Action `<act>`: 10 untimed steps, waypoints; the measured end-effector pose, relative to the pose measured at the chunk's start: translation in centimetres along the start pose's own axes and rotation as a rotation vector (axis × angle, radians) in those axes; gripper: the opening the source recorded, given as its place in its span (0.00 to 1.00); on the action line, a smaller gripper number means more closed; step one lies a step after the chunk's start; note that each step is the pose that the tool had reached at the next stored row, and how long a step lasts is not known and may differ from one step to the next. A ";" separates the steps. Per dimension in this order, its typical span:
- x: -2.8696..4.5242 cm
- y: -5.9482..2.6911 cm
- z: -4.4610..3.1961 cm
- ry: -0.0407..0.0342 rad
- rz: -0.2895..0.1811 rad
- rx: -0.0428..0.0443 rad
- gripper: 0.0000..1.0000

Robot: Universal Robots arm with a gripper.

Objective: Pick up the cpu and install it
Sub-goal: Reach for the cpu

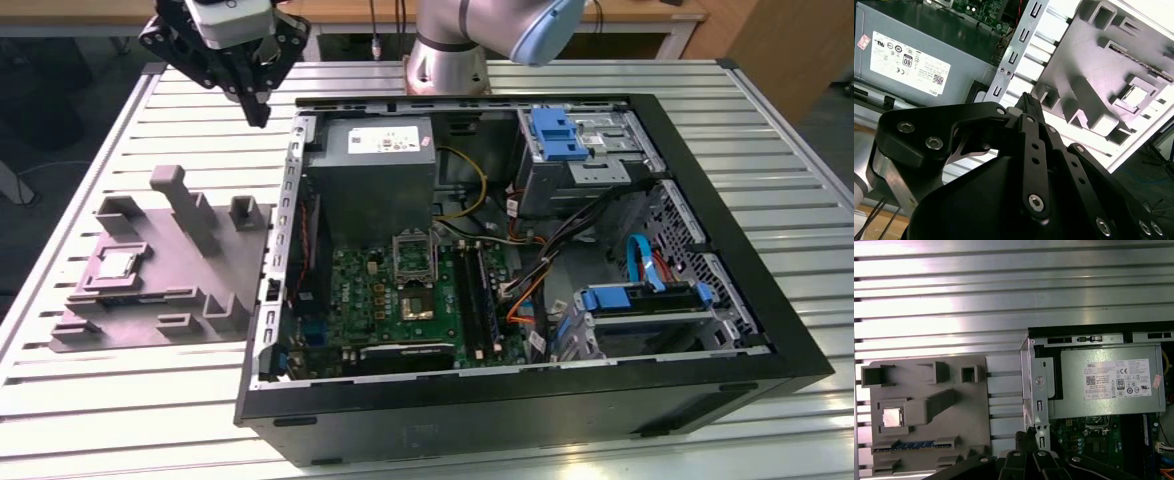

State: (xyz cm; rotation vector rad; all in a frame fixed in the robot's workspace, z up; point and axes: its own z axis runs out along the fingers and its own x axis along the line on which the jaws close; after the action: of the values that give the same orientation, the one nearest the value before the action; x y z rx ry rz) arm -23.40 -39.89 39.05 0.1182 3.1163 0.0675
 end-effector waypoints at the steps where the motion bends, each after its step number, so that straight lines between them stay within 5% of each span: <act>1: 0.03 0.00 0.00 0.0000 0.000 0.0000 0.11; 10: 0.35 -0.03 -0.01 0.0001 0.000 0.0000 0.11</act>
State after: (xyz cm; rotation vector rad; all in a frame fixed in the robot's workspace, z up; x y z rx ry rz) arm -23.74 -39.89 39.05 0.1182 3.1164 0.0675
